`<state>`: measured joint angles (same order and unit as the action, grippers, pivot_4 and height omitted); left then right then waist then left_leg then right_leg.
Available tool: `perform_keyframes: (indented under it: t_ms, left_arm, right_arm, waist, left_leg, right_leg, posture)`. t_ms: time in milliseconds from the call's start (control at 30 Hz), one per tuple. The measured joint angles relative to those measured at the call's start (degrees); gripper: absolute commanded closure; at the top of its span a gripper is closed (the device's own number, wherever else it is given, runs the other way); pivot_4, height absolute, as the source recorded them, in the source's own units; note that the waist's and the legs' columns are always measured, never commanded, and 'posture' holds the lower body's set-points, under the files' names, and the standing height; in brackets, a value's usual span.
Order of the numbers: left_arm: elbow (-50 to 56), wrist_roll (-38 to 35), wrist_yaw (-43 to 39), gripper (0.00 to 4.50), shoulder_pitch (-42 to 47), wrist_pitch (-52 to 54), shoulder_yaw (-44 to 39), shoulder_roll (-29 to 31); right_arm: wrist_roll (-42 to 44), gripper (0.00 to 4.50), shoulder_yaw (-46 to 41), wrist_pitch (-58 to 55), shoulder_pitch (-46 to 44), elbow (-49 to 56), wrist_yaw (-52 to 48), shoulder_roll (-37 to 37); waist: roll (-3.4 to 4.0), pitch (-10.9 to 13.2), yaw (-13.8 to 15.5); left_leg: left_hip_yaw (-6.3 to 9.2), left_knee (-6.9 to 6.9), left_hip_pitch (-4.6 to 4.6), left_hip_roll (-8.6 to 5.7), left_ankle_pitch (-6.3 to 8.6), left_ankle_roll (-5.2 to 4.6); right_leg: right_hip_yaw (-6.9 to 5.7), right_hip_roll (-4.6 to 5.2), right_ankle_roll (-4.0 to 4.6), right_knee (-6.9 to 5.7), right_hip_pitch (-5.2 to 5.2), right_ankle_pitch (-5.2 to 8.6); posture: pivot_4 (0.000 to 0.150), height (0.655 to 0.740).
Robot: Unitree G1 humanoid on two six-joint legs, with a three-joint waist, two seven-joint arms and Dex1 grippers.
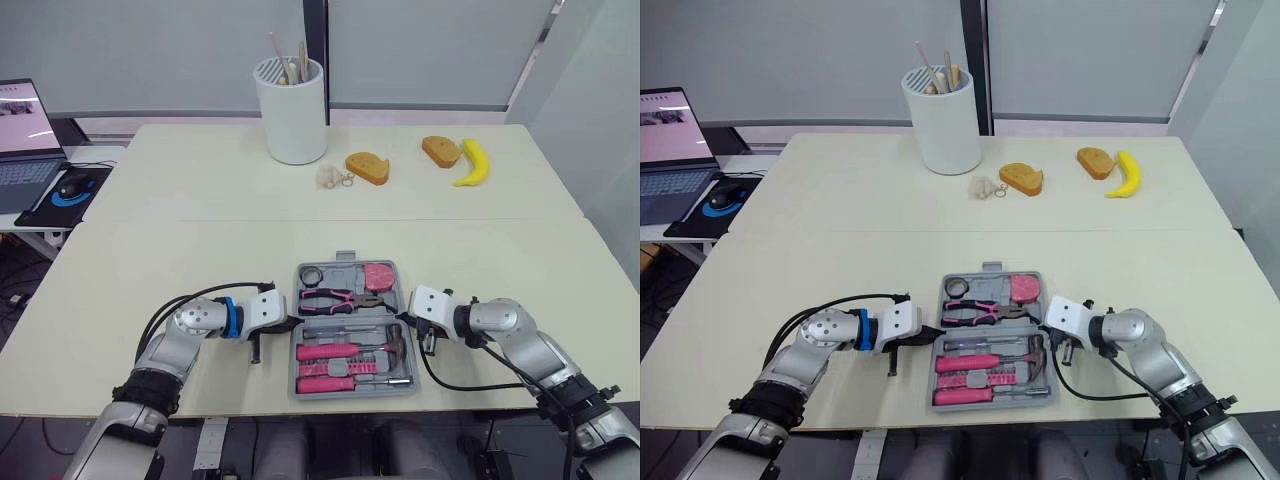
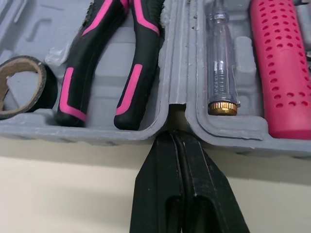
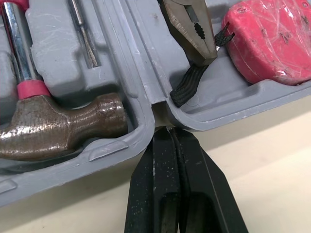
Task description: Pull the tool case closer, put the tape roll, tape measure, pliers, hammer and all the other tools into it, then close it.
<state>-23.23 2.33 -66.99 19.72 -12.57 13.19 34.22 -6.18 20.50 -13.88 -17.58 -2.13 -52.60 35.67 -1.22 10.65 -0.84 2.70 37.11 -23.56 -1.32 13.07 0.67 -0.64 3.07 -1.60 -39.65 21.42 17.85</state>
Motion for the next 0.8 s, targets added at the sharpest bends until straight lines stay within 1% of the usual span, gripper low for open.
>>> perform_keyframes:
  t_ms: [133,467,800]
  left_arm:
    - [2.28,-0.05,-0.09,4.47,-1.39,1.05,-0.02,0.8]
    - [3.9,-0.05,-0.11,4.47,-2.36,2.17,-0.03,1.02]
    - [5.69,-0.04,-0.06,4.47,-3.46,3.32,-0.02,1.18]
  right_arm:
    - [0.0,4.5,0.05,-1.25,1.23,2.11,-0.66,0.19]
    - [0.0,4.5,-0.07,-4.23,3.66,6.16,-1.05,0.86]
    - [0.05,4.5,-0.09,-4.78,3.9,6.6,-1.15,1.02]
  waist:
    - [0.0,0.0,-0.01]
    - [0.0,0.0,-0.1]
    - [0.0,0.0,-0.1]
  left_leg:
    - [0.0,0.0,0.0,0.0,0.0,0.0]
    - [0.01,0.0,0.0,0.0,0.0,0.0]
    - [0.01,0.01,0.0,0.0,0.0,0.0]
  right_leg:
    - [0.01,0.0,0.0,0.0,0.0,0.0]
    - [0.0,0.0,0.0,-0.01,-0.01,0.0]
    - [0.0,0.0,0.0,-0.01,-0.02,0.0]
  posture:
    - [0.15,0.74]
    - [0.15,0.74]
    - [0.15,0.74]
